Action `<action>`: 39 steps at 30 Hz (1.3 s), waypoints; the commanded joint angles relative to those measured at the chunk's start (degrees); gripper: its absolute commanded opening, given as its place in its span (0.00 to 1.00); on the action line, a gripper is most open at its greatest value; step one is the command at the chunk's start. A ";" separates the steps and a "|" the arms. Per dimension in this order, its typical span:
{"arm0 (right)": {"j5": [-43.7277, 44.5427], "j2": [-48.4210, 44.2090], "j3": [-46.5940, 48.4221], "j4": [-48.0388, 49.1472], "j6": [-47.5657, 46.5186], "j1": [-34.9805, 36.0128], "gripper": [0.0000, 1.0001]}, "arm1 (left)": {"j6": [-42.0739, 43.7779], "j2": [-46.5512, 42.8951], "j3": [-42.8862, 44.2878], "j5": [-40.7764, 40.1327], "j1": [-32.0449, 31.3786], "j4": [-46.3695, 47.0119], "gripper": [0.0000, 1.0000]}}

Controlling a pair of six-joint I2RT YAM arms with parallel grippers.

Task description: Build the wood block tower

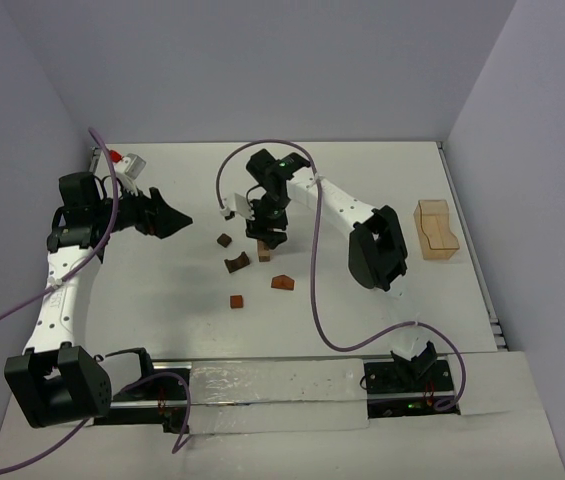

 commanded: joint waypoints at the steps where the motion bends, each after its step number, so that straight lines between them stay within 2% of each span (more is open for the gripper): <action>1: 0.10 0.18 2.20 1.66 0.28 0.70 0.31 | -0.86 0.24 2.53 0.21 0.48 2.85 0.99; 39: 1.10 3.02 4.78 2.63 1.44 1.73 0.40 | -1.21 -0.49 0.98 -0.36 0.48 4.55 0.99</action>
